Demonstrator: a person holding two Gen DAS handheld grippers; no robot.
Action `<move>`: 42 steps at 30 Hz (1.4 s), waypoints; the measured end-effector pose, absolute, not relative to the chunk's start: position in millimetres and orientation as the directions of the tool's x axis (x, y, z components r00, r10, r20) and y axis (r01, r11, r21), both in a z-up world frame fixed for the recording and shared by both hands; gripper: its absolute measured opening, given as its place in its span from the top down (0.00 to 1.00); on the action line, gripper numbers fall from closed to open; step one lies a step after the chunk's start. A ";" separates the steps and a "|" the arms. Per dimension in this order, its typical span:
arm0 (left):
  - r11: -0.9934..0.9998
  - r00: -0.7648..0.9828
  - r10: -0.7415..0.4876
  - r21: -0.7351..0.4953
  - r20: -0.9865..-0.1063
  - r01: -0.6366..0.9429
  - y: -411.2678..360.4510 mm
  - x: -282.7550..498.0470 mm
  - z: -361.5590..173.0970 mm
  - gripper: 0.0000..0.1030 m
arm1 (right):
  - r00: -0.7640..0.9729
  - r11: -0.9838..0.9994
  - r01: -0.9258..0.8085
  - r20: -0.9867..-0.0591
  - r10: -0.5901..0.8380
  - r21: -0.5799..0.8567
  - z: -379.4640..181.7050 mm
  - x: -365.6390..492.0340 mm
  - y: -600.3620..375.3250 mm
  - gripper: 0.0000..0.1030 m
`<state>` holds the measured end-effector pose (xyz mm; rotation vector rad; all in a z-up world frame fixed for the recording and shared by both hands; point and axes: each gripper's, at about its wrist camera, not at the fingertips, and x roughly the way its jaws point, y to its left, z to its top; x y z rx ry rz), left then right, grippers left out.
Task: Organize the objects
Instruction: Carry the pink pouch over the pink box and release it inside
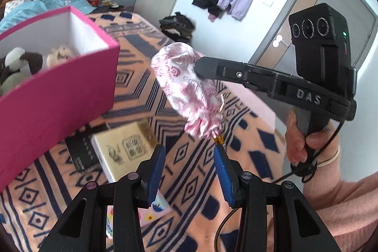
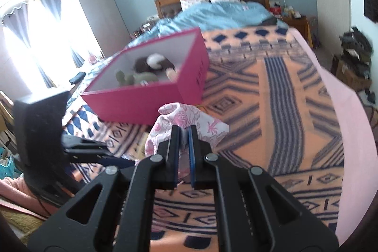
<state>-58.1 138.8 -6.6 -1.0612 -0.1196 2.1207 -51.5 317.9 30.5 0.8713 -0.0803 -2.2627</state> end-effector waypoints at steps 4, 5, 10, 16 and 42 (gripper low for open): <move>-0.702 -0.402 0.683 -0.398 -0.610 -0.590 132.8 -59.2 13.0 0.59 | -0.527 -0.720 0.639 -0.528 -0.666 0.271 50.6 -51.4 303.6 0.92; -0.707 -0.415 0.680 -0.392 -0.604 -0.588 130.9 -59.3 17.9 0.60 | -0.526 -0.714 0.647 -0.521 -0.672 0.269 54.1 -52.8 300.2 0.92; -0.733 -0.478 0.662 -0.368 -0.577 -0.572 118.7 -63.4 39.2 0.61 | -0.502 -0.670 0.695 -0.491 -0.712 0.260 67.9 -62.7 277.3 0.92; -0.769 -0.537 0.626 -0.333 -0.565 -0.547 106.2 -74.4 54.2 0.61 | -0.481 -0.635 0.725 -0.464 -0.744 0.267 77.0 -79.8 255.8 0.92; -0.905 -0.624 0.417 -0.238 -0.661 -0.353 54.1 -183.2 50.1 0.61 | -0.469 -0.646 0.713 -0.500 -0.728 0.272 77.6 -188.6 175.9 0.93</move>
